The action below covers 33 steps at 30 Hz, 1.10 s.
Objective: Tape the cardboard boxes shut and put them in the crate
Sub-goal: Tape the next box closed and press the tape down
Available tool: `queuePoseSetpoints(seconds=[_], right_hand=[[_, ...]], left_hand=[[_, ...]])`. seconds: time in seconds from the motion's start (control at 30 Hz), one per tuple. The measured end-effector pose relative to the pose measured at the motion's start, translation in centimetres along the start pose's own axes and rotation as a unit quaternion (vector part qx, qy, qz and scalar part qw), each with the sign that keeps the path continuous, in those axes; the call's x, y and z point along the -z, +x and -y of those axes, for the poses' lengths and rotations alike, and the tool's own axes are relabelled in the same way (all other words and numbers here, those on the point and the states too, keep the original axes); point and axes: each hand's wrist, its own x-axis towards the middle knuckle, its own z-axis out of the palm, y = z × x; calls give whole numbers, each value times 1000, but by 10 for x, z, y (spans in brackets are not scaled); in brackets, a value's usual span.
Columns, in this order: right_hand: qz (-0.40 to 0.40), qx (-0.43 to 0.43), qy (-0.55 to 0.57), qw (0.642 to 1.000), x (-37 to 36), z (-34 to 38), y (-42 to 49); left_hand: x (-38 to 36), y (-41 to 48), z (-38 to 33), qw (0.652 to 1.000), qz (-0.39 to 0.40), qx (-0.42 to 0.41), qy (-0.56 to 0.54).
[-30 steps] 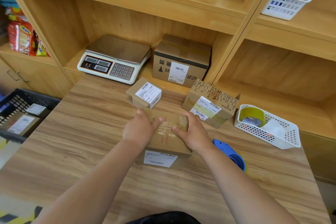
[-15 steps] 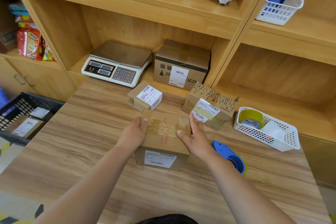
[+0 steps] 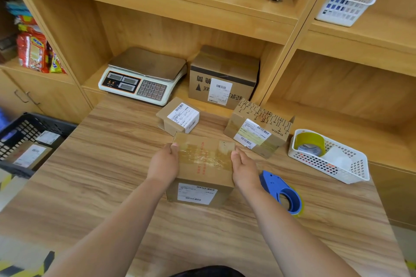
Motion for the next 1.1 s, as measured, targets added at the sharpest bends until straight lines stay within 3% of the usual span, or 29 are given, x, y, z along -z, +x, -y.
queuePoseSetpoints(seconds=[0.13,0.23,0.33,0.43,0.5,0.67,0.77,1.1], right_hand=[[-2,28,-87,996,3,-1,2],[-35,101,-273,956,4,0,0],[-57,213,-373,901,5,3,-11],[-79,304,-389,866,2,-1,-23],[-65,300,-413,858,-4,-3,-30],[-21,268,-470,841,-8,-4,-33],[-3,259,-498,828,-7,-2,-28],[8,239,-487,840,-8,2,-28]], left_hand=[[0,-5,0,1000,-29,-9,-4],[1,-16,0,989,-64,-89,100],[1,-22,6,938,-77,-239,238],[-2,-28,12,887,-12,-302,349],[-6,-29,18,856,-4,-317,408],[-5,-21,23,820,-5,-362,444],[-8,-18,22,818,-2,-361,447],[-13,-17,25,814,-4,-383,437]])
